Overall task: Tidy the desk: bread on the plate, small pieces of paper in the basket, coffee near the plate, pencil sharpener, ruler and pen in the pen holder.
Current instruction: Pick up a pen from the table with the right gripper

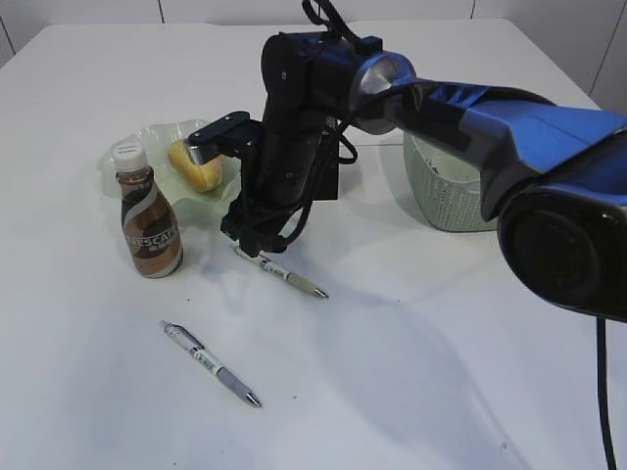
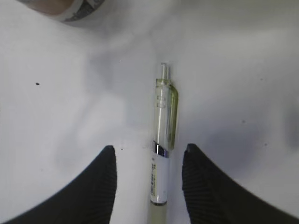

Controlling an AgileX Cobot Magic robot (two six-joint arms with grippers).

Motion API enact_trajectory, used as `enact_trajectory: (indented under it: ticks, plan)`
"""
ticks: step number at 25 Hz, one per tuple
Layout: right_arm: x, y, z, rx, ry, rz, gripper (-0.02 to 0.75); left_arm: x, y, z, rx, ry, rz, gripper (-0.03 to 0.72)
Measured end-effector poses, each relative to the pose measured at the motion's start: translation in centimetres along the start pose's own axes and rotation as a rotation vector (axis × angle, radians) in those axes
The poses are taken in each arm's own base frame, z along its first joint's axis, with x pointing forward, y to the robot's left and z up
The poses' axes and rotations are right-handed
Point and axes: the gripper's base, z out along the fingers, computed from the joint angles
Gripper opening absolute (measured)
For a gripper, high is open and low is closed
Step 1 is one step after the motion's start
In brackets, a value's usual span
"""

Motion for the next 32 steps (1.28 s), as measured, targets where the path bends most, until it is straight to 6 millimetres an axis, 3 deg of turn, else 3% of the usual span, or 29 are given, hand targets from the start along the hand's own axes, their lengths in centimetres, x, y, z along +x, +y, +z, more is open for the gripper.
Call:
enact_trajectory:
  ticks: [4,32]
  plan:
    - [0.2,-0.1,1.0,-0.004,0.017,0.004,0.373,0.0,0.0,0.0,0.0,0.0,0.0,0.323]
    - [0.7,-0.6,2.4,0.025,0.06,-0.006,0.373,0.0,-0.1,0.3,0.0,0.006,0.002,0.323]
